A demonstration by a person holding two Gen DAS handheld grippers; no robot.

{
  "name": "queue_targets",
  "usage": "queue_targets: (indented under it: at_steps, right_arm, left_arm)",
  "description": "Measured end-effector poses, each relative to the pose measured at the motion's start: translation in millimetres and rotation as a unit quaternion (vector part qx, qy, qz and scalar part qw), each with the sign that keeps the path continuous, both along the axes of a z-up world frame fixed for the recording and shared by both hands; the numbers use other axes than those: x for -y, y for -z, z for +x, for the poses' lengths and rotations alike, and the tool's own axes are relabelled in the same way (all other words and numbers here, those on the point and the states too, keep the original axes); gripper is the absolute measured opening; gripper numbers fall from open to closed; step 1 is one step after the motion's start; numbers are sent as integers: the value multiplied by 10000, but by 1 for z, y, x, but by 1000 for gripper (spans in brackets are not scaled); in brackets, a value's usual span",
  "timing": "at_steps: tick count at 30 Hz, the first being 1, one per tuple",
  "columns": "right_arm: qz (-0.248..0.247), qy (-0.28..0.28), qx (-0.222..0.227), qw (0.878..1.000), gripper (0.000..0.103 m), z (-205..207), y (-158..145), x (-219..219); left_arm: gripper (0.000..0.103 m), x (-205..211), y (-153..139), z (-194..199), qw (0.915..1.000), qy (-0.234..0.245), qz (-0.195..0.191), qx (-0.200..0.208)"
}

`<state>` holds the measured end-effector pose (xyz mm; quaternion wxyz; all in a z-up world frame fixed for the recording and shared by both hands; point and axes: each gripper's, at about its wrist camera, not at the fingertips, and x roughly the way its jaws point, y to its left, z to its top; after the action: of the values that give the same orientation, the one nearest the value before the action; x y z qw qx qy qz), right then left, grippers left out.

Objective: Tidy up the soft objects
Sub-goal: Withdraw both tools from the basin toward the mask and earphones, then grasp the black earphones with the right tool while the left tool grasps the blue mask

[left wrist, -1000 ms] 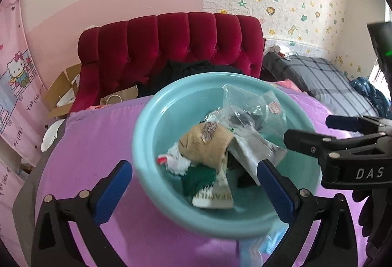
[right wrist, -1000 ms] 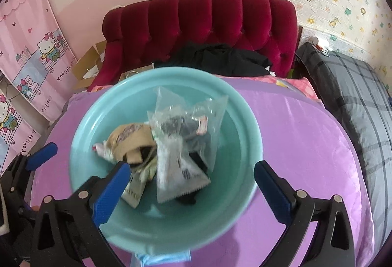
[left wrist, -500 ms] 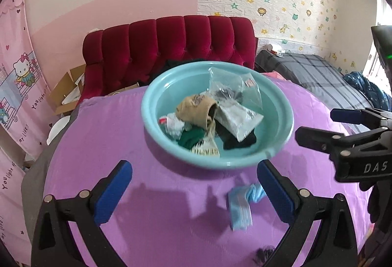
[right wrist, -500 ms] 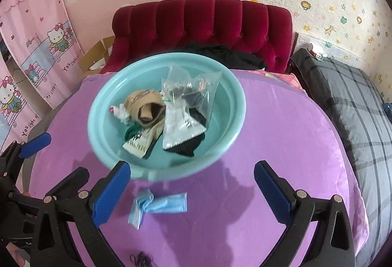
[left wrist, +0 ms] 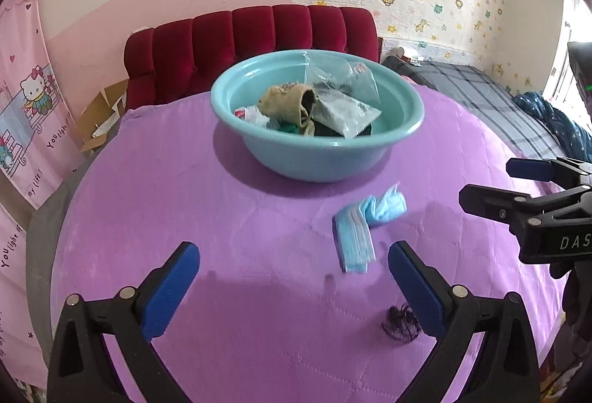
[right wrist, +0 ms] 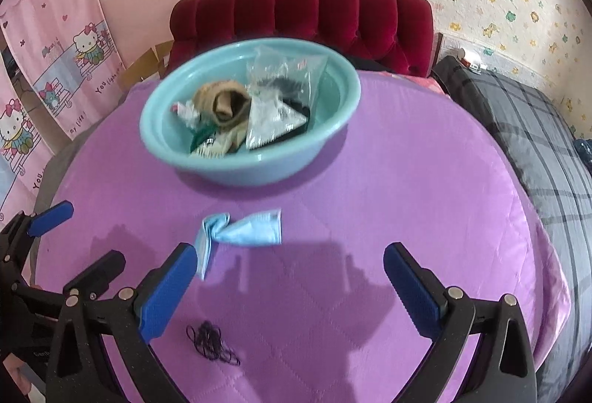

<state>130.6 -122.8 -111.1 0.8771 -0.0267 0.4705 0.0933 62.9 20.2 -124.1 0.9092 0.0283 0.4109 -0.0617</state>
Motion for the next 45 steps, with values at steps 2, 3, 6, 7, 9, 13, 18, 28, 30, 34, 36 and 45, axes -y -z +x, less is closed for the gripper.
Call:
queue_targets:
  at_steps: [2, 3, 6, 7, 9, 13, 18, 28, 30, 34, 36, 45]
  right_arm:
    - [2, -3, -29, 10000, 103, -6, 6, 1]
    - [7, -24, -54, 10000, 103, -10, 11, 1]
    - [-22, -81, -95, 9999, 103, -19, 22, 0]
    - [-27, -111, -142, 9998, 103, -21, 27, -2]
    - [-3, -157, -269, 9995, 103, -24, 37, -4]
    - [151, -254, -490, 9984, 103, -29, 52, -8]
    - [207, -497, -594, 9968, 90, -33, 65, -20]
    - [461, -1010, -1031, 9885, 18, -41, 92, -40]
    - [544, -942, -1099, 9880, 14, -41, 94, -39]
    - [490, -918, -1013, 9894, 12, -38, 84, -35]
    - [459, -866, -962, 9905, 11, -34, 79, -32]
    - [538, -491, -827, 9939, 9, -13, 61, -2]
  left_arm:
    - [103, 1, 4, -7, 10000, 30, 23, -15]
    - [103, 2, 7, -10, 10000, 51, 37, -53]
    - [103, 4, 19, -14, 9998, 45, 111, -187]
    - [103, 3, 21, -16, 9997, 46, 125, -206]
    - [103, 2, 25, -19, 9996, 55, 144, -228]
    - [103, 0, 31, -22, 9994, 72, 246, -238]
    - [103, -9, 40, -22, 9993, -36, 181, -314]
    - [103, -15, 44, -18, 9993, -100, 51, -351]
    - [103, -12, 44, -17, 9994, -58, 46, -351]
    - [103, -4, 44, -12, 9994, 20, -3, -353]
    - [103, 1, 44, -8, 9993, 65, -37, -371]
    - [103, 18, 45, 15, 9987, 74, -318, -382]
